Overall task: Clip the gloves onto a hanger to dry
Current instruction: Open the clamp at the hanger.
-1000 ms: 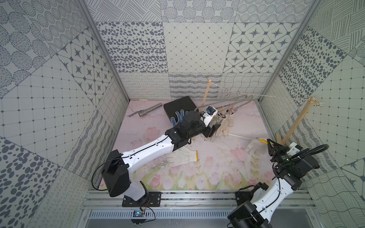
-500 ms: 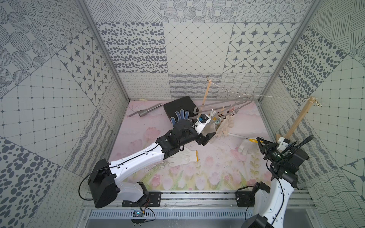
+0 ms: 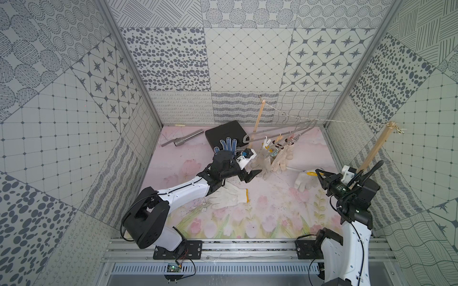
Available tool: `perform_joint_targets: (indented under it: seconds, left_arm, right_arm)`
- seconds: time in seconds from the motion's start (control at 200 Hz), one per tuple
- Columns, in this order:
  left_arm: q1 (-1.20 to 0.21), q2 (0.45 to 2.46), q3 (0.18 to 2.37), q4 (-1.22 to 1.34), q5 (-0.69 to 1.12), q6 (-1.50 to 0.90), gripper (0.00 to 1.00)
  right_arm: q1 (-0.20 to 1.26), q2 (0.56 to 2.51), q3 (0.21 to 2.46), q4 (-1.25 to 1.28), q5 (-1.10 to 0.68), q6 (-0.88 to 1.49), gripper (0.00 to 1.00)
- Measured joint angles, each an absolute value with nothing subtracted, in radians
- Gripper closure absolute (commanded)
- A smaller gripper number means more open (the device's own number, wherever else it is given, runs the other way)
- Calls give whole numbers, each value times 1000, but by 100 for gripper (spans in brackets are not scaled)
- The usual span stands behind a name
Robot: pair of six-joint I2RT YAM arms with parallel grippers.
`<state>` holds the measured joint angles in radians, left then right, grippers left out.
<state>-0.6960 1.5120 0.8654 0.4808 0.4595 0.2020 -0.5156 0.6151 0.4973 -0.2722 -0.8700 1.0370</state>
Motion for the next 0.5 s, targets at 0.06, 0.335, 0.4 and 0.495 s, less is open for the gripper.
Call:
perform_joint_targets:
  seconds: [0.06,0.335,0.4,0.495]
  left_arm:
    - [-686,1547,883,516,505,222,16]
    - [-667,1707,941,723,690,315,15]
    - [-661,1739,963,753,724,327,15]
    - [-649,1782,1005,798,779,344,17]
  right_arm:
    - [-514,616,497,-264,-868,1040,100]
    - [-512,636,496,-220,-869,1049,100]
    - [-512,635,496,-218,-871,1052,100]
    - [-512,633,496,-216,-874,1060,100]
